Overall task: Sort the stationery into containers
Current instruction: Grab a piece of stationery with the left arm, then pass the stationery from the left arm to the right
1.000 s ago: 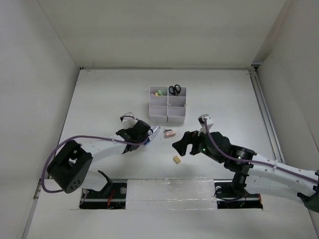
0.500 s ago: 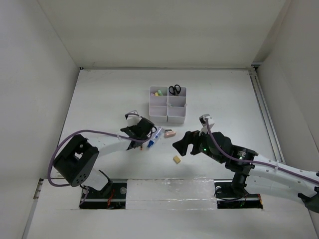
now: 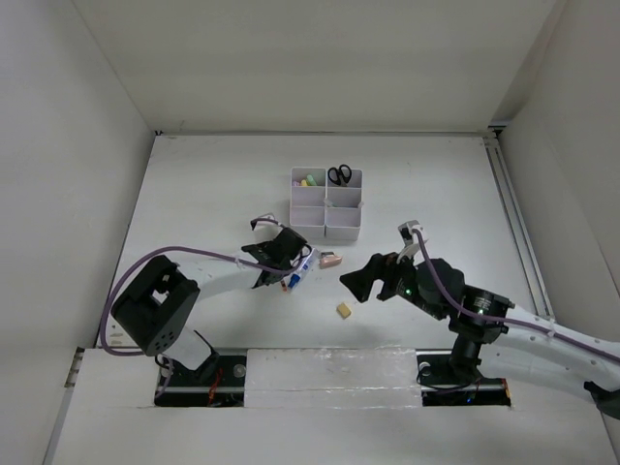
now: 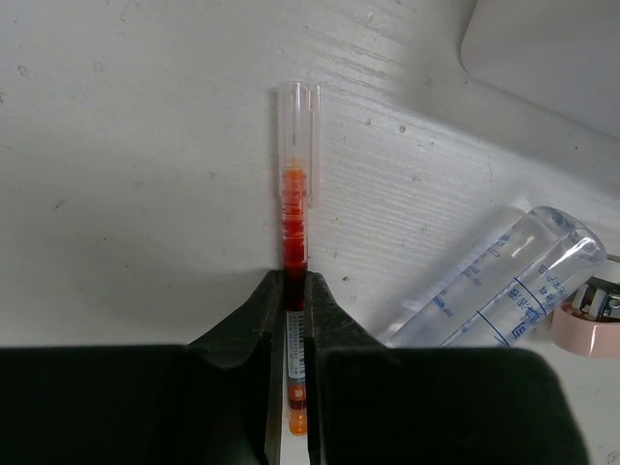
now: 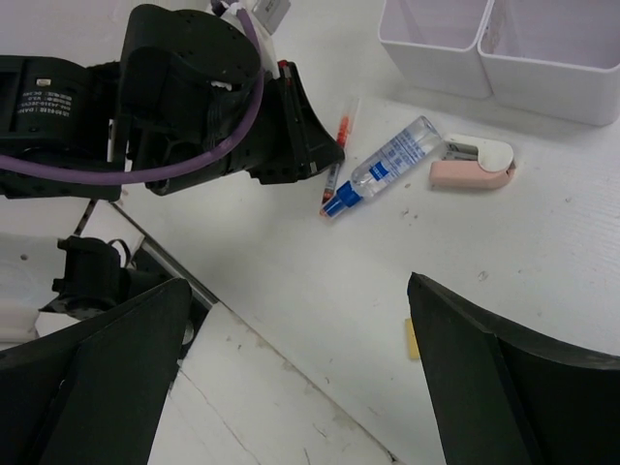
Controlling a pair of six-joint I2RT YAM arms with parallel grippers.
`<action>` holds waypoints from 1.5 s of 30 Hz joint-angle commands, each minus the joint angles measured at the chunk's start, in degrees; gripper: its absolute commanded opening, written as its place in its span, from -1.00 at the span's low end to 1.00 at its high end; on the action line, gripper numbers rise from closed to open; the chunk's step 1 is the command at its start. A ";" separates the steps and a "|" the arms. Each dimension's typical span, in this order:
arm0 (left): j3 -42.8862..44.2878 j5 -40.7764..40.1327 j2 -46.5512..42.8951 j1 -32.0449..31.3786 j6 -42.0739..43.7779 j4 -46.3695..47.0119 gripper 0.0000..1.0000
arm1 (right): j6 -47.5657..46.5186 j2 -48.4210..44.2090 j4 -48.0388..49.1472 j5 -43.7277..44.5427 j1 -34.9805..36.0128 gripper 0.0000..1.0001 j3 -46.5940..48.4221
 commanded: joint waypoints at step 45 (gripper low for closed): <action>-23.83 34.00 -54.75 -2.33 25.84 30.10 -1.00 | 1.68 33.63 15.60 -7.50 0.43 -0.54 21.31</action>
